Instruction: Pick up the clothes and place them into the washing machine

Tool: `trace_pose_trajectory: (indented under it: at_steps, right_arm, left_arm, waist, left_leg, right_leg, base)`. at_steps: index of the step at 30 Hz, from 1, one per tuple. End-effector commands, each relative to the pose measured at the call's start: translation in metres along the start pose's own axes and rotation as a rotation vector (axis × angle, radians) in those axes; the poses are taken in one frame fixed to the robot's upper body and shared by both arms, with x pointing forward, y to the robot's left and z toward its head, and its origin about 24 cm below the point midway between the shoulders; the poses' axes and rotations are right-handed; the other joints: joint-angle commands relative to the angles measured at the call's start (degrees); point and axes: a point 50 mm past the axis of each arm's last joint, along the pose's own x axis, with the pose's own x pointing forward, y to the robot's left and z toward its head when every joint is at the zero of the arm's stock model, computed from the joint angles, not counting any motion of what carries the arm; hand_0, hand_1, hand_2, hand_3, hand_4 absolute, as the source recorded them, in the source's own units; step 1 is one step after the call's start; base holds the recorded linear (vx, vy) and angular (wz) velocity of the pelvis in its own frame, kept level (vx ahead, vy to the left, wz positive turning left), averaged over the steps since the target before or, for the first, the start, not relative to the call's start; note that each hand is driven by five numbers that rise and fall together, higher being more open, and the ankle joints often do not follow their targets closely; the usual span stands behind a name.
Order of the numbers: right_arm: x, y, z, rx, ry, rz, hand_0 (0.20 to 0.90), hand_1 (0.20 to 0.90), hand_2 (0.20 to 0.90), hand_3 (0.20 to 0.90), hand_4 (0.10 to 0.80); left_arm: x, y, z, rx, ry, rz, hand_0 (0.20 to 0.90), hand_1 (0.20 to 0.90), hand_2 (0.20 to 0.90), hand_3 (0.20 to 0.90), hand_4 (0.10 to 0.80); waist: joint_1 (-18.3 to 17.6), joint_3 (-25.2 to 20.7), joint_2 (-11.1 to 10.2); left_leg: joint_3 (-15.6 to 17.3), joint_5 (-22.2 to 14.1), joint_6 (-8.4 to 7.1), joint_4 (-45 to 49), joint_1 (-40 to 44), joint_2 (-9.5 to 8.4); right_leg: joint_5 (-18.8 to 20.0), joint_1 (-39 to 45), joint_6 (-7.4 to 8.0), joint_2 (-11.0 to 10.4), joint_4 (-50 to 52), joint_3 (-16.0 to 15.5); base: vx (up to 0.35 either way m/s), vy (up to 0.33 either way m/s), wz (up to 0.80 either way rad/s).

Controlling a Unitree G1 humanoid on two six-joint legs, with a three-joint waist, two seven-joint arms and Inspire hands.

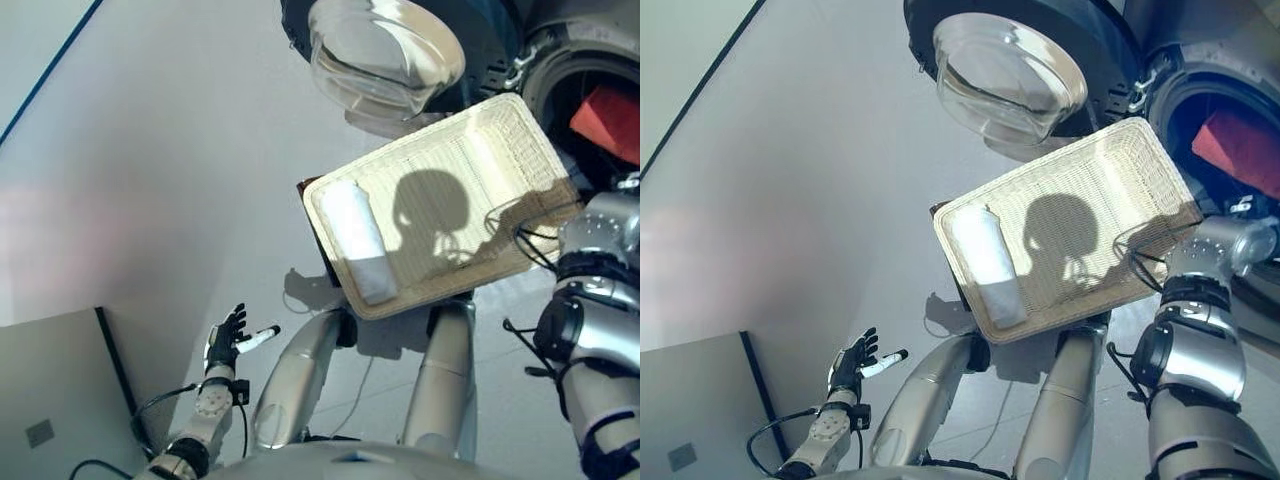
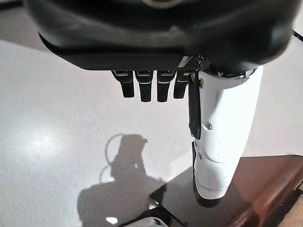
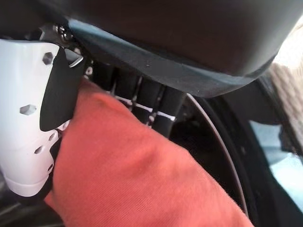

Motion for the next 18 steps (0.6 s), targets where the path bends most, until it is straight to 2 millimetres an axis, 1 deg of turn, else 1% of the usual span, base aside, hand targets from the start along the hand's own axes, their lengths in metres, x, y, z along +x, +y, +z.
trace_pose_trajectory:
  at_steps: [1, 3, 4, 5, 7, 8, 9, 11, 13, 15, 18]
  right_arm:
    - [0.005, 0.079, 0.1, -0.015, -0.39, 0.301, 0.2, 0.2, 0.2, 0.2, 0.3]
    - [0.003, 0.087, 0.104, -0.027, -0.401, 0.316, 0.2, 0.2, 0.2, 0.2, 0.3]
    - [0.001, 0.099, 0.117, -0.041, -0.439, 0.342, 0.2, 0.2, 0.2, 0.2, 0.3]
    - [0.0, 0.1, 0.118, -0.042, -0.441, 0.343, 0.2, 0.2, 0.2, 0.2, 0.3]
    - [0.0, 0.111, 0.139, -0.07, -0.507, 0.348, 0.2, 0.2, 0.2, 0.2, 0.3]
    - [0.001, 0.116, 0.147, -0.108, -0.536, 0.347, 0.2, 0.2, 0.2, 0.2, 0.3]
    - [-0.001, 0.121, 0.151, -0.157, -0.558, 0.381, 0.2, 0.2, 0.2, 0.2, 0.3]
    - [-0.001, 0.124, 0.156, -0.169, -0.566, 0.39, 0.2, 0.2, 0.2, 0.2, 0.3]
    - [-0.004, 0.131, 0.162, -0.156, -0.577, 0.407, 0.2, 0.2, 0.2, 0.2, 0.3]
    - [-0.007, 0.137, 0.174, -0.145, -0.609, 0.412, 0.2, 0.2, 0.2, 0.2, 0.3]
    - [-0.007, 0.139, 0.189, -0.15, -0.654, 0.403, 0.2, 0.2, 0.2, 0.2, 0.3]
  left_arm:
    - [-0.014, 0.025, -0.02, 0.032, 0.033, 0.086, 0.9, 0.9, 0.9, 0.9, 0.8]
    - [-0.014, 0.023, -0.021, 0.033, 0.037, 0.079, 0.9, 0.9, 0.9, 0.9, 0.8]
    - [-0.015, 0.022, -0.023, 0.035, 0.039, 0.071, 0.9, 0.9, 0.9, 0.9, 0.8]
    - [-0.015, 0.021, -0.022, 0.033, 0.038, 0.069, 0.9, 0.9, 0.9, 0.9, 0.8]
    - [-0.017, 0.018, -0.023, 0.04, 0.037, 0.051, 0.9, 0.9, 0.9, 0.9, 0.8]
    - [-0.017, 0.018, -0.024, 0.04, 0.035, 0.049, 0.9, 0.9, 0.9, 0.9, 0.8]
    - [-0.017, 0.021, -0.024, 0.043, 0.037, 0.057, 0.9, 0.9, 0.9, 0.9, 0.8]
    - [-0.017, 0.02, -0.023, 0.044, 0.032, 0.058, 0.9, 0.9, 0.9, 0.9, 0.8]
    - [-0.017, 0.022, -0.022, 0.043, 0.029, 0.062, 0.9, 0.9, 0.9, 0.9, 0.8]
    - [-0.016, 0.021, -0.02, 0.042, 0.018, 0.056, 0.9, 0.9, 0.9, 0.9, 0.8]
    - [-0.016, 0.022, -0.019, 0.053, 0.01, 0.051, 0.9, 0.9, 0.9, 0.9, 0.8]
  waist:
    - [0.05, -5.01, 0.9]
    - [0.24, -5.02, 1.06]
    - [0.44, -5.02, 1.15]
    - [0.49, -5.09, 1.24]
    - [1.0, -5.7, 1.49]
    - [1.22, -6.05, 1.86]
    - [1.26, -6.15, 1.78]
    - [1.06, -6.38, 2.29]
    - [1.15, -6.85, 2.24]
    - [1.26, -7.41, 2.29]
    - [1.11, -7.93, 2.25]
  left_leg:
    - [-3.79, -3.83, -4.77, 3.02, -0.79, 0.87]
    - [-3.55, -3.06, -4.85, 1.42, -0.89, 1.01]
    - [-3.45, -1.99, -5.09, -0.86, -0.93, 1.2]
    - [-3.4, -1.82, -5.11, -1.11, -0.95, 1.19]
    - [-3.75, -0.56, -5.62, -3.71, -0.84, 1.26]
    - [-3.95, -0.11, -5.78, -4.82, -0.6, 1.19]
    - [-3.88, 0.24, -6.02, -5.41, -0.36, 1.17]
    - [-3.89, 0.61, -6.22, -6.69, 0.23, 1.06]
    - [-4.04, 0.96, -6.43, -7.41, 0.78, 0.96]
    - [-4.33, 1.32, -6.86, -8.37, 1.41, 0.85]
    - [-4.61, 1.79, -7.34, -9.66, 2.26, 0.69]
  right_leg:
    - [1.34, 0.86, -5.16, 4.29, -2.27, -3.62]
    - [1.82, 0.23, -5.12, 4.57, -3.07, -3.39]
    - [2.46, -0.69, -4.97, 4.81, -4.03, -3.23]
    - [2.56, -0.82, -4.97, 4.82, -4.11, -3.17]
    - [2.99, -1.45, -4.76, 4.74, -5.16, -3.1]
    - [3.08, -1.72, -4.73, 4.72, -5.36, -3.09]
    - [3.23, -1.77, -4.69, 4.7, -5.45, -3.26]
    - [3.19, -1.67, -4.69, 4.74, -5.8, -3.28]
    - [3.24, -1.46, -4.74, 4.78, -5.85, -3.46]
    - [2.96, -1.14, -4.82, 4.93, -5.94, -3.52]
    - [2.55, -0.48, -4.8, 4.82, -6.19, -4.02]
  base:
    - [-0.016, -0.001, -0.12]
    - [-0.005, -0.005, -0.12]
    - [-0.003, -0.006, -0.07]
    - [0.013, -0.023, -0.06]
    - [0.037, -0.022, -0.04]
    - [0.049, -0.011, 0.01]
    - [0.056, -0.023, 0.03]
    - [0.059, -0.025, 0.01]
    - [0.061, -0.034, -0.05]
    - [0.053, -0.044, -0.04]
    - [0.043, -0.045, 0.12]
